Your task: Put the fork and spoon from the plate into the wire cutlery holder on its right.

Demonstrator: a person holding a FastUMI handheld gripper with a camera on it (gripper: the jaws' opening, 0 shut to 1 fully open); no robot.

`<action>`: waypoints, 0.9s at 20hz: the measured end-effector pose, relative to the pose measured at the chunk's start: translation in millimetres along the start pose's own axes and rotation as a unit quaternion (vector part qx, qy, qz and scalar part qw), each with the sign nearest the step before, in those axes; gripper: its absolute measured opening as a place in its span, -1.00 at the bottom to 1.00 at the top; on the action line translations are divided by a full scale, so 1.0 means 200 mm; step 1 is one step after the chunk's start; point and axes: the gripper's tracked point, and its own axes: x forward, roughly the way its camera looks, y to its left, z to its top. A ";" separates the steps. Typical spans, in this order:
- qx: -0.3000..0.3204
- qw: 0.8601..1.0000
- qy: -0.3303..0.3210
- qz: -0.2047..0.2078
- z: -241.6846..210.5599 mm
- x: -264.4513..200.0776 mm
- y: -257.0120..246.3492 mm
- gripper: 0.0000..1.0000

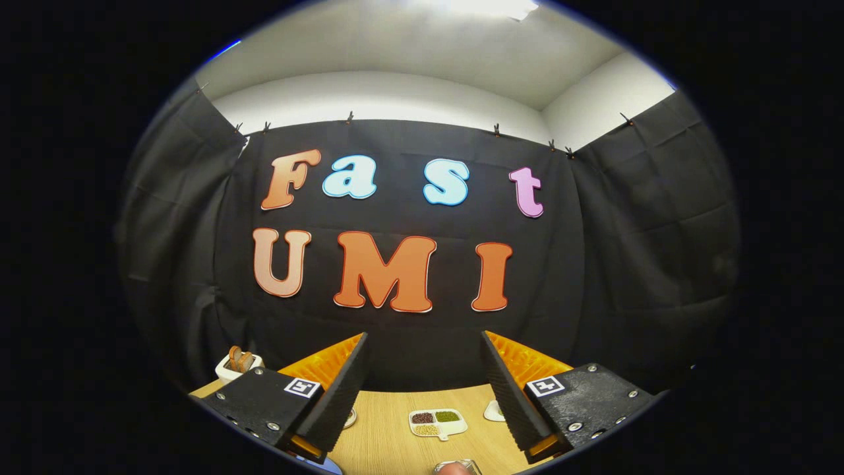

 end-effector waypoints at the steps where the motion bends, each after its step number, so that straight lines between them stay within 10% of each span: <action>1: -0.001 1.000 0.000 0.000 0.00 0.00 0.01 0.95; 8: 0.010 0.996 0.069 0.061 -0.19 -0.05 0.26 0.95; 18: 0.004 0.931 0.320 0.173 -0.96 -0.33 0.77 0.94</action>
